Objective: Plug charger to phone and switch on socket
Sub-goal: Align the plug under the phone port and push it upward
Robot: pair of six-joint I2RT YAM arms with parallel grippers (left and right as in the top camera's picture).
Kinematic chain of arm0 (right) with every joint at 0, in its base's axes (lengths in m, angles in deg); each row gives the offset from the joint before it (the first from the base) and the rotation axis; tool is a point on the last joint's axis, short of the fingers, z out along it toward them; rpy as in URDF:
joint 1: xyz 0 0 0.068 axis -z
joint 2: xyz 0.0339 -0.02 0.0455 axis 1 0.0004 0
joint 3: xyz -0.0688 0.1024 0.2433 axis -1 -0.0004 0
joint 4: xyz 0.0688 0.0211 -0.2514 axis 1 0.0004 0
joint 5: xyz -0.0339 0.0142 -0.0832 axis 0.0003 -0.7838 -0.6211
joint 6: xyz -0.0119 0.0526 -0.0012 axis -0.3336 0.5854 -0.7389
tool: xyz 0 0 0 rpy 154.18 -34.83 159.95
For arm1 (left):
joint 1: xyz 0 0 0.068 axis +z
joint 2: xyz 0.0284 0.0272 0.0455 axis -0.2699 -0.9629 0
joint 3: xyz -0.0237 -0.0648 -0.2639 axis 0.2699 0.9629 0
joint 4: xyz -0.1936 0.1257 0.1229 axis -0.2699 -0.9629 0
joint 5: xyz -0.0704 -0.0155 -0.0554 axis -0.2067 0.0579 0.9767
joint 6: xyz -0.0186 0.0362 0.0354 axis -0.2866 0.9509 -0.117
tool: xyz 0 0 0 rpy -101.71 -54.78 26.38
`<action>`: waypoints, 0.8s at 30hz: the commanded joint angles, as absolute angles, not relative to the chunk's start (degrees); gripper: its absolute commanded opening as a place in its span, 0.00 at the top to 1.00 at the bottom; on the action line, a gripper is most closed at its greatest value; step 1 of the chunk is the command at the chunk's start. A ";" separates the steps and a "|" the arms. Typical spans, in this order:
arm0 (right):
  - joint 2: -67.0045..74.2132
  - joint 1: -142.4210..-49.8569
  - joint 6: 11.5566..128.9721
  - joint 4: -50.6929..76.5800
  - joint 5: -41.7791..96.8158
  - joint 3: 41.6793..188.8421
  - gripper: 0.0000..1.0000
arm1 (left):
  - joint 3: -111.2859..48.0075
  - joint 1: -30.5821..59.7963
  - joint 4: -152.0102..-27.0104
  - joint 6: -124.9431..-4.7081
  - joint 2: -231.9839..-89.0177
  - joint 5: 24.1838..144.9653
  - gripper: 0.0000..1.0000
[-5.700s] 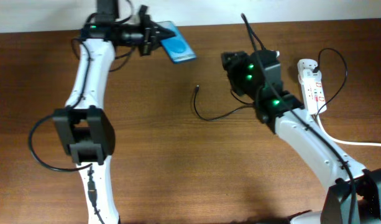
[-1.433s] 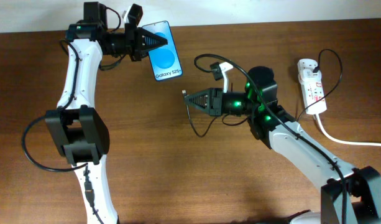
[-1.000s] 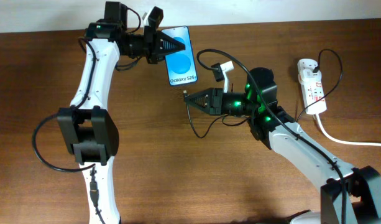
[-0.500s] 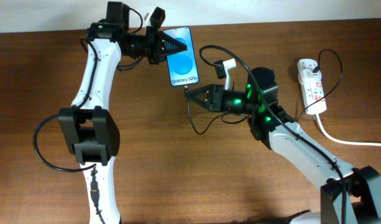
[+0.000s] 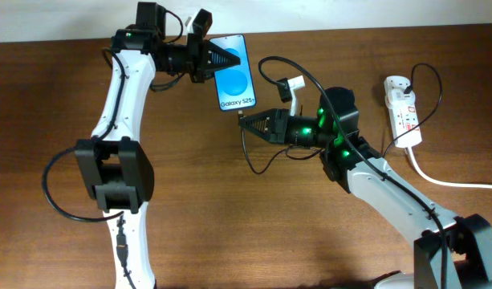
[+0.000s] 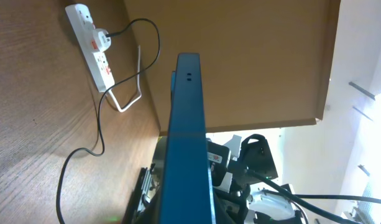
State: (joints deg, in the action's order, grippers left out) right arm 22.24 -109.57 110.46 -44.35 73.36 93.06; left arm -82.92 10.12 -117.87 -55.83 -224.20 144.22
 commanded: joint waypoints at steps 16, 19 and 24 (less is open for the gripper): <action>21.69 -108.02 112.40 -45.14 73.04 93.04 0.96 | -83.59 9.79 -115.07 -55.57 -223.74 147.15 1.00; 21.71 -108.02 112.36 -43.92 73.06 93.04 0.96 | -83.59 9.79 -115.07 -55.77 -223.74 147.13 1.00; 21.71 -108.02 112.36 -42.80 73.21 93.02 0.96 | -83.59 9.74 -115.12 -55.77 -223.74 147.13 1.00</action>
State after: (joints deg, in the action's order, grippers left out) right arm 22.24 -108.37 112.16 -42.56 73.08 93.04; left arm -82.92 9.94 -115.27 -56.66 -224.20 144.22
